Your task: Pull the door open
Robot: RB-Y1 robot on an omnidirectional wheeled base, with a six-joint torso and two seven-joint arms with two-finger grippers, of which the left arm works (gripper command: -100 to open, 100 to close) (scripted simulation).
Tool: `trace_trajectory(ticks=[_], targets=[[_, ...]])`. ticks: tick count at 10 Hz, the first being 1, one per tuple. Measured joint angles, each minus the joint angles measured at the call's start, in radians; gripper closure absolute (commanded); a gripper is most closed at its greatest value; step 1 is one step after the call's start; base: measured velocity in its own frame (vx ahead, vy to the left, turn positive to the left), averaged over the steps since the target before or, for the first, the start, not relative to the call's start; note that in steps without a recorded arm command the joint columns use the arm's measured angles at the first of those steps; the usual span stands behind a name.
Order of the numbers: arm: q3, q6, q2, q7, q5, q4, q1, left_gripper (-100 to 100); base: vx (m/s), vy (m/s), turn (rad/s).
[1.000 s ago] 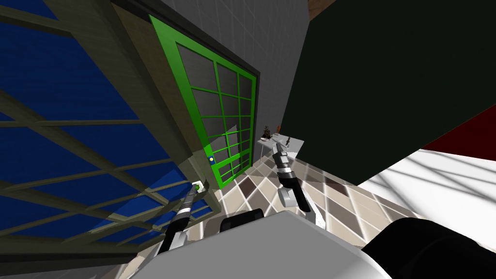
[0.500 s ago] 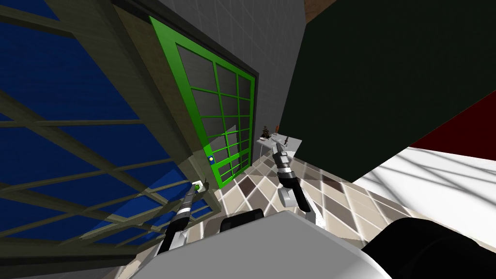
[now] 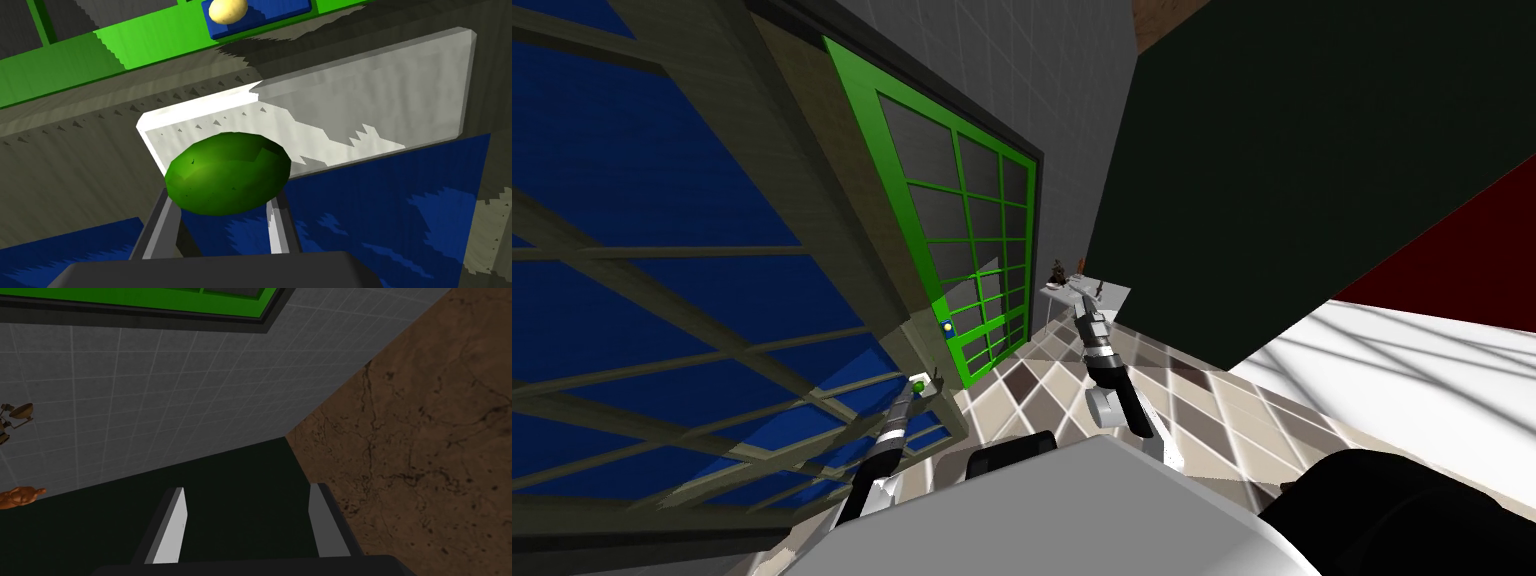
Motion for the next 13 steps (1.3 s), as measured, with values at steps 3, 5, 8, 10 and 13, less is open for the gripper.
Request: trace_trajectory(ticks=[3, 5, 8, 10, 13], targets=[[-0.011, -0.001, 0.004, 0.072, 0.025, 0.011, -0.008, 100, -0.044, 0.018, -0.048], [-0.02, -0.005, 0.007, 0.124, 0.039, 0.018, -0.009, 100, -0.033, 0.011, -0.039], [-0.029, 0.016, 0.007, 0.184, 0.056, -0.019, 0.011, 100, -0.025, 0.011, -0.024], [-0.034, -0.005, 0.01, 0.214, 0.065, 0.022, -0.008, 100, -0.037, 0.009, -0.053], [-0.048, 0.014, 0.013, 0.286, 0.09, -0.009, 0.007, 100, -0.034, 0.012, -0.035]])
